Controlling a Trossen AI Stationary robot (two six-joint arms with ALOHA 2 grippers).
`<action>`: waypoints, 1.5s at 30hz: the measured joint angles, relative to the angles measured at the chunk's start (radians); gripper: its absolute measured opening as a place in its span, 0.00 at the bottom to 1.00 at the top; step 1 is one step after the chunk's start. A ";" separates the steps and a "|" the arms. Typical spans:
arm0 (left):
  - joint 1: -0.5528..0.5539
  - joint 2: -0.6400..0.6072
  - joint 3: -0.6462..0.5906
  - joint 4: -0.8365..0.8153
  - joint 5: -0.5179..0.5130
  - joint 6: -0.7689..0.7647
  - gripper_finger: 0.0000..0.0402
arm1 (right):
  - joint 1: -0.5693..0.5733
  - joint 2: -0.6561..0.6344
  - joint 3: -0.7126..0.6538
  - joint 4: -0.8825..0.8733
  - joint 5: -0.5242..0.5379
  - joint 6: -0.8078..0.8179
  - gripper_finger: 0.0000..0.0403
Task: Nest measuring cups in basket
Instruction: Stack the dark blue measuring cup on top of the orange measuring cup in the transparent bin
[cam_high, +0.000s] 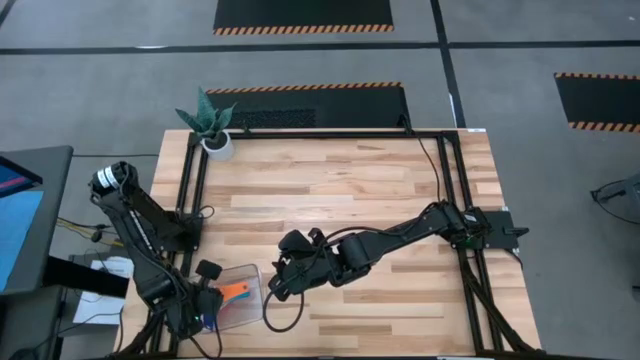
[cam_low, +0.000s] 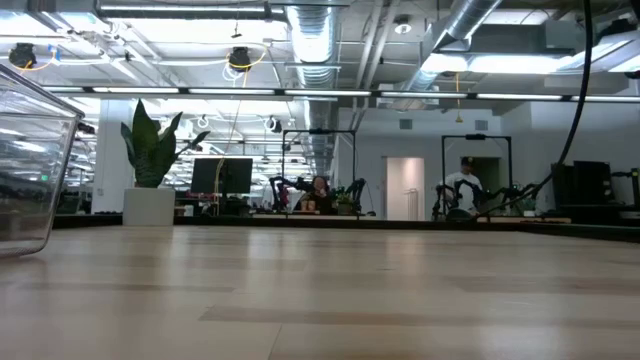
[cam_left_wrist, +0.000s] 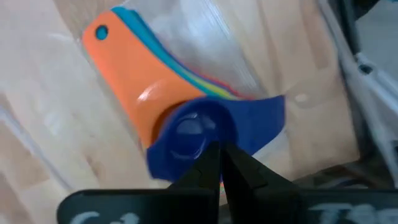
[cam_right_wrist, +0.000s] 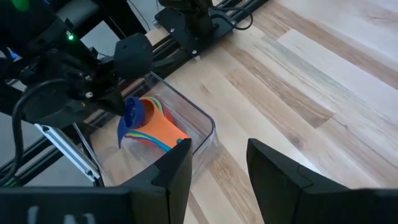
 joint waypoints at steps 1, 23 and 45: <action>0.000 0.000 0.000 -0.011 -0.003 0.005 0.00 | 0.000 0.000 0.000 0.000 0.000 0.000 0.44; 0.053 -0.001 -0.066 0.004 -0.036 0.058 0.00 | 0.000 0.000 0.000 0.001 -0.001 0.001 0.44; 0.042 -0.002 0.032 -0.114 0.102 -0.015 0.00 | 0.005 0.000 0.000 0.001 -0.003 0.001 0.44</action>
